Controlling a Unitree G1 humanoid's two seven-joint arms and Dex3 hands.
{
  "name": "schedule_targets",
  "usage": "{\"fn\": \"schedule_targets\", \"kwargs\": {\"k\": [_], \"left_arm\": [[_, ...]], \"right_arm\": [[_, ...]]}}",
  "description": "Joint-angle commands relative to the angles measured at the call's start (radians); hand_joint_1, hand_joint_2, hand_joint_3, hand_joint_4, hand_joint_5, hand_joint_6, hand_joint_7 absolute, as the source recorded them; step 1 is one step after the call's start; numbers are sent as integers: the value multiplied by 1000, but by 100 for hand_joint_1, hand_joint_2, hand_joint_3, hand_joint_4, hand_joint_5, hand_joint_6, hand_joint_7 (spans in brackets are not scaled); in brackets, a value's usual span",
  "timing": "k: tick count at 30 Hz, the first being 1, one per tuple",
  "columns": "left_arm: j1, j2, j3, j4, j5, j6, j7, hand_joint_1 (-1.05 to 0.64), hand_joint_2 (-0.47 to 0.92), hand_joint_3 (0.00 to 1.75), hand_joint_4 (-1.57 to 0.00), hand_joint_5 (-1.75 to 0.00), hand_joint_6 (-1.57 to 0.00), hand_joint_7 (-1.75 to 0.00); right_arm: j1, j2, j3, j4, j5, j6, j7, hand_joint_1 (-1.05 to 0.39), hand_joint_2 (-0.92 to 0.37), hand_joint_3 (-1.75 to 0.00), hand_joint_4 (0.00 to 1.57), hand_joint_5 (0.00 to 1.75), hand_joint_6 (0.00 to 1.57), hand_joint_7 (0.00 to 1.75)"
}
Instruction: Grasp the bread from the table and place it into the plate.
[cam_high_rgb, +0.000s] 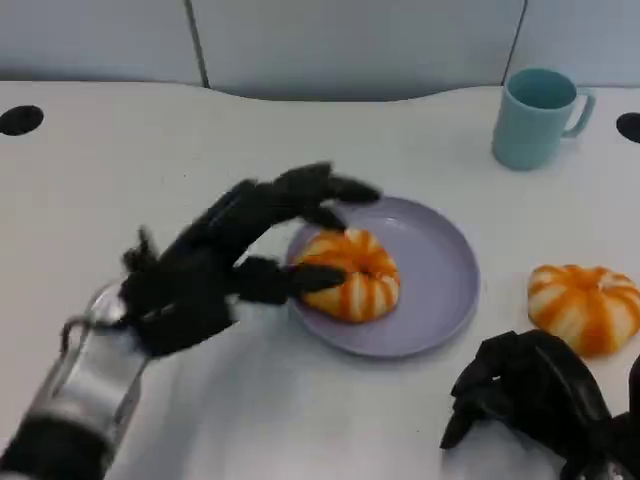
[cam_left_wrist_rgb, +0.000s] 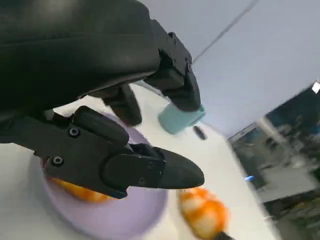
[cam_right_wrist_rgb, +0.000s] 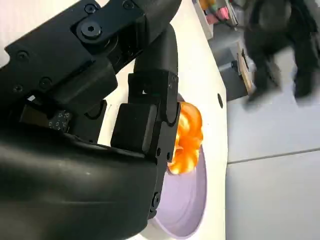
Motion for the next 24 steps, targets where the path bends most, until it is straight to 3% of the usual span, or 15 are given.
{"fn": "schedule_targets", "kwargs": {"k": [1,4,6,7,12,16,24], "left_arm": [[334,7,152,-367,-371,209,-53,-64,92,28,-52,-163,-62,-112],[424,-19,179,-506,-440,328,-12,-62,92,28,-53,-173,-55,-135],[486,-42,198,-581,-469,376,10,-59,92,38,-63,-174,-46,-166],[502,-50,205,-604,-475,394,15,-59,92,40,-65,-174,-45,-170],[550,-82,236,-645,-474,436,6,-59,92,42,-68,-175,-45,-175],[621,-117,258,-636,-461,428,-7,-51,92,42,-81,-175,-55,-175],[616,-157,269,-544,-439,409,-53,-49,92,38,-82,-175,-55,-175]], "right_arm": [[-33,-30,-18,53,15,-27,20,-105,-64,0,157,49,157,34],[-37,-30,-19,62,11,-33,16,-105,-64,0,157,50,157,34],[-35,-28,-19,60,11,-32,8,-105,-64,0,157,51,157,35],[-35,-27,-19,60,12,-32,7,-105,-64,0,157,51,157,35],[-39,-27,-18,69,11,-38,10,-105,-64,0,157,52,157,35],[-50,-29,-21,98,15,-59,25,-105,-65,0,157,50,157,33],[-62,-50,-35,121,28,-71,46,-105,-67,-1,157,50,157,33]]}}
